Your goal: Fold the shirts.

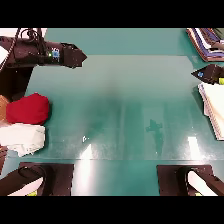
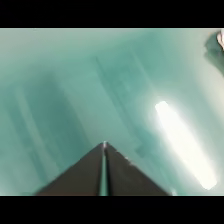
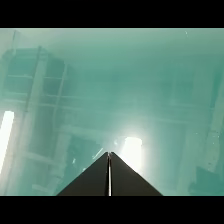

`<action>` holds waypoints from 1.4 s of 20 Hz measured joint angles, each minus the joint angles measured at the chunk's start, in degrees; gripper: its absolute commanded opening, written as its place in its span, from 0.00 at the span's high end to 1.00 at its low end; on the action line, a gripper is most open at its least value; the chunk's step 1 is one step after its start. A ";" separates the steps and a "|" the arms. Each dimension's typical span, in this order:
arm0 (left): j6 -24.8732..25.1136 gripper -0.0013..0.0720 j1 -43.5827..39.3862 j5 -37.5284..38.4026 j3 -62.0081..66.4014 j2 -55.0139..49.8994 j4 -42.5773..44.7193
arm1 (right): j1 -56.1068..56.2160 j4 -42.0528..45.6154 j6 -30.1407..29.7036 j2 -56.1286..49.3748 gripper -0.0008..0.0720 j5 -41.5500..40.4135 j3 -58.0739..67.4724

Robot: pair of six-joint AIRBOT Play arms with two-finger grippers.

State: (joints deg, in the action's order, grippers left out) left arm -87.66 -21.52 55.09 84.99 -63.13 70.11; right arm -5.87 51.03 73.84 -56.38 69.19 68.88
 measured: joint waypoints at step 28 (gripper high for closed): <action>-9.88 0.95 28.20 4.55 -28.44 3.45 32.54 | 0.00 -0.48 0.04 0.00 0.97 -0.42 0.55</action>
State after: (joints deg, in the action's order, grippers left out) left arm -97.54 6.68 59.64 56.55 -59.68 102.65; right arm -5.87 50.54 73.89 -56.38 68.77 69.43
